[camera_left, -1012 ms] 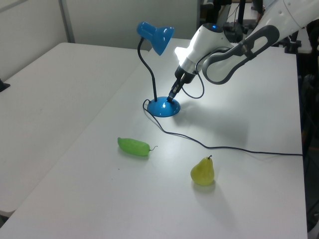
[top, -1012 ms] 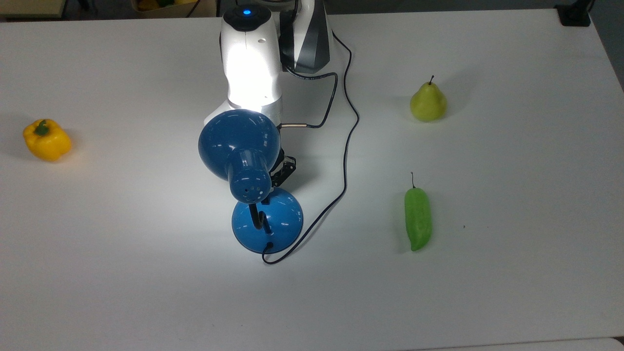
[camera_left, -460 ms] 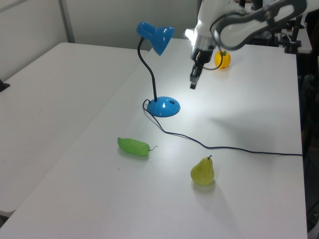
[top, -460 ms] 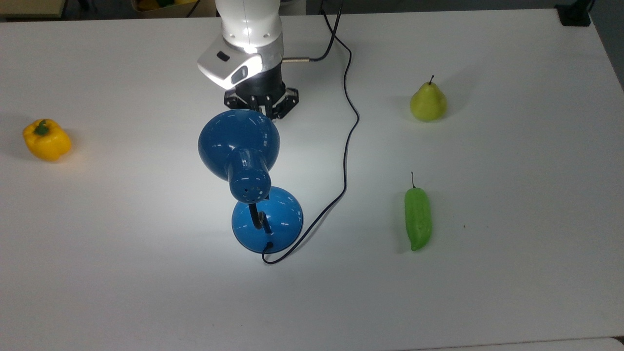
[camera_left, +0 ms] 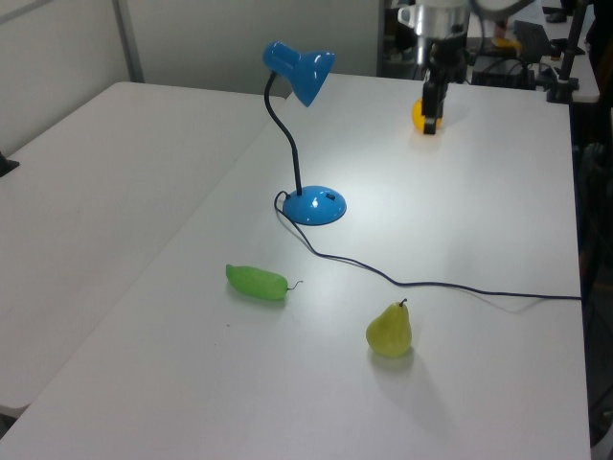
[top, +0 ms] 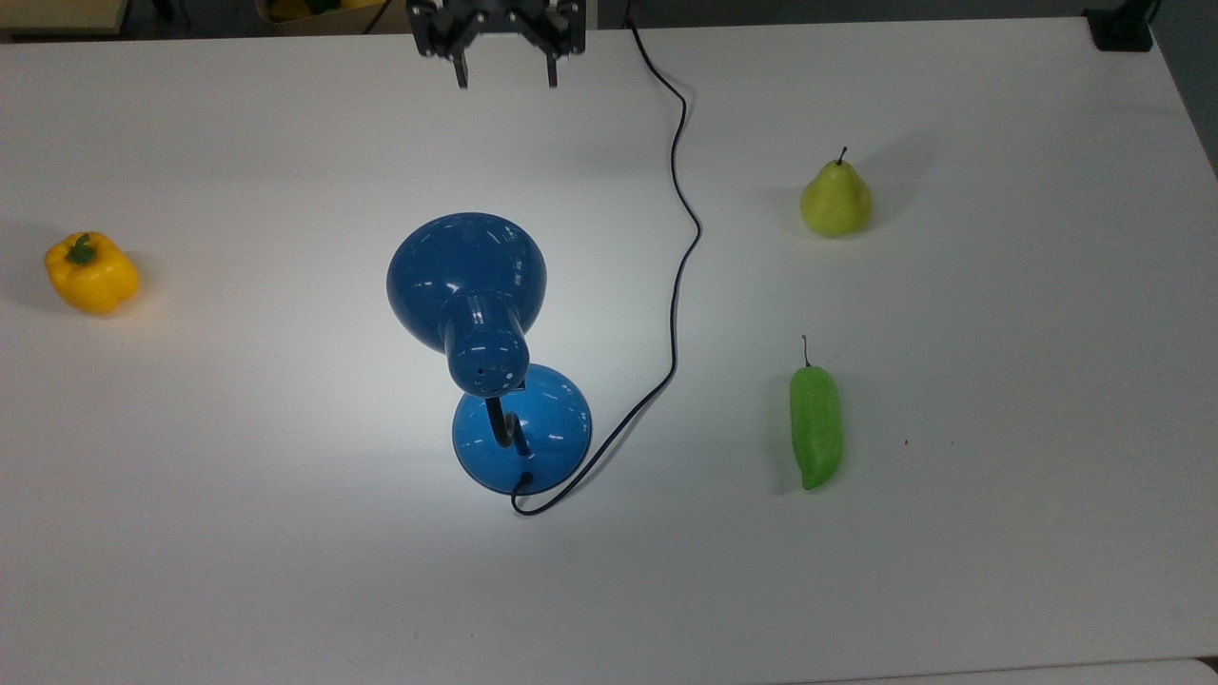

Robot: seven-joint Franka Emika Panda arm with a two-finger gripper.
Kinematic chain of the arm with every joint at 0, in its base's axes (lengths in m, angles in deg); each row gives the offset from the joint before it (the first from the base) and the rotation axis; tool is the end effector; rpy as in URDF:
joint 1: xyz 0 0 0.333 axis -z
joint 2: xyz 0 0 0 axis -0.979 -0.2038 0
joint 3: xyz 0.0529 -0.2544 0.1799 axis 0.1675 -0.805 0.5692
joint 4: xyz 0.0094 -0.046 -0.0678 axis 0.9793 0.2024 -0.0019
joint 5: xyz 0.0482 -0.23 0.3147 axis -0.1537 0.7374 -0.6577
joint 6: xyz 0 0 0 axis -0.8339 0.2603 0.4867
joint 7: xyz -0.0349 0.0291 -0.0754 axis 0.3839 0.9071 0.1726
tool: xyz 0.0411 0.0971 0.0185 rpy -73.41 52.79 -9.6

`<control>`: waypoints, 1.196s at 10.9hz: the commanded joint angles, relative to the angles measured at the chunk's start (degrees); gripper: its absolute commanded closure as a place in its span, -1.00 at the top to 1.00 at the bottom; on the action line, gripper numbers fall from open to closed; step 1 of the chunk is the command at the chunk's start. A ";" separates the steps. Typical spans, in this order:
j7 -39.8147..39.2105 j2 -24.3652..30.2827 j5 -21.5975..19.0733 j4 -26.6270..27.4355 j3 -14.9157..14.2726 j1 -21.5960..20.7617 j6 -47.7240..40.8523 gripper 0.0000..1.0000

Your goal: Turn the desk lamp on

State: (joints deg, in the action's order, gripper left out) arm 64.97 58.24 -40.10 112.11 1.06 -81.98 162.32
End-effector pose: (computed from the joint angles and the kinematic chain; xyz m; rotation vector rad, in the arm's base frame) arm 0.5439 0.0446 0.5406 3.1371 0.1466 -0.0181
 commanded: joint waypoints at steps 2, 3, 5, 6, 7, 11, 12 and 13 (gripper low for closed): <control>2.43 5.16 -0.36 -5.89 -0.48 0.22 -13.29 1.00; 4.36 4.81 -0.79 -8.52 -0.48 0.40 -14.44 1.00; 5.09 3.15 -2.28 -10.66 -0.13 0.92 -13.49 1.00; 4.13 1.92 -4.64 -11.62 -0.04 1.88 -10.62 1.00; 1.86 0.95 -5.19 -11.80 0.04 2.59 -7.28 1.00; -4.49 0.15 -5.19 -11.54 -0.04 3.83 -5.05 1.00; -4.15 0.15 -5.19 -11.45 0.13 3.83 -4.96 1.00; -4.06 0.15 -5.19 -11.45 0.13 3.83 -4.96 1.00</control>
State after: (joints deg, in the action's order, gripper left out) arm 62.30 58.45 -44.10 101.13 0.89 -78.46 156.75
